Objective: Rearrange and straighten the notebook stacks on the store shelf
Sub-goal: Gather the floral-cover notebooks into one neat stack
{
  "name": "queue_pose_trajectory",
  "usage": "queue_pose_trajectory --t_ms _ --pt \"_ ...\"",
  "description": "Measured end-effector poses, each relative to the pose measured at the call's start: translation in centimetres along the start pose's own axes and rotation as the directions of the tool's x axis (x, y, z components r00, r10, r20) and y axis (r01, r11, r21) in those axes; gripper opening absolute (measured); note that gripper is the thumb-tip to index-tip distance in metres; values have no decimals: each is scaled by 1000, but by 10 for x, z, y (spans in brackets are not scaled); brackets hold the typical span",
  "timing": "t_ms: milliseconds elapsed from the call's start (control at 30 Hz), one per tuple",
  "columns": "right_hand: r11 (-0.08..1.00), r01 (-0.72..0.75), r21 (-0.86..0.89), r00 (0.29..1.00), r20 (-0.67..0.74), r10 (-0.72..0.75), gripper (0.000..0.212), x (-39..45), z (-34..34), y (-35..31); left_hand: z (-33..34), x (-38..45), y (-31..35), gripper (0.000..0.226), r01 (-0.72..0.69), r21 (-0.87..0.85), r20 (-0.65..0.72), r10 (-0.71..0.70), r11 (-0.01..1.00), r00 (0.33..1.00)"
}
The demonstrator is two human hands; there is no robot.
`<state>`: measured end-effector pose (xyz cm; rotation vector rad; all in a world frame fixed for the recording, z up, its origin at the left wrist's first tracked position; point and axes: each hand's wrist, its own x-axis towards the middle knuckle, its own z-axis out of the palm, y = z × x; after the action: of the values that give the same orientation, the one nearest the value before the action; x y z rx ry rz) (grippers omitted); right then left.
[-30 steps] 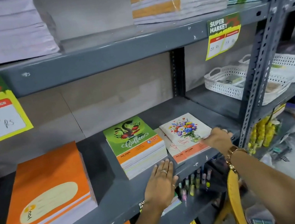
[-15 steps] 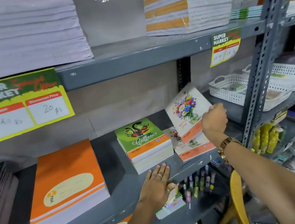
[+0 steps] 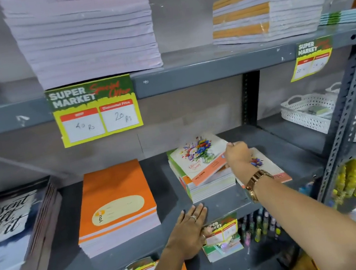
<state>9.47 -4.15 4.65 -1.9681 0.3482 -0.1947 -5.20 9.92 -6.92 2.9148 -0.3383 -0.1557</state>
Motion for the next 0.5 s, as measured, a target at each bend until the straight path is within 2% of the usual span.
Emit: queue_pose_trajectory --t_ms 100,167,233,333,400,500 --pt "991 -129 33 988 88 126 33 -1 10 4 0 -2 0 60 17 -13 -5 -17 1000 1000" --pt "987 -157 16 978 138 154 31 2 14 5 1 -3 0 60 23 -14 -6 -24 1000 1000" --pt "991 -125 -50 978 161 132 35 6 16 6 0 -4 1 60 33 -13 -4 -33 999 999" --pt "977 21 -212 997 72 -6 31 9 7 3 -1 0 4 62 56 0 9 -56 998 998" --pt "965 92 -246 996 22 -89 34 11 0 6 -3 5 8 63 59 12 21 -60 998 998" --pt "962 82 -260 996 -20 -90 31 17 -13 17 -4 15 15 63 39 6 33 -39 999 999"
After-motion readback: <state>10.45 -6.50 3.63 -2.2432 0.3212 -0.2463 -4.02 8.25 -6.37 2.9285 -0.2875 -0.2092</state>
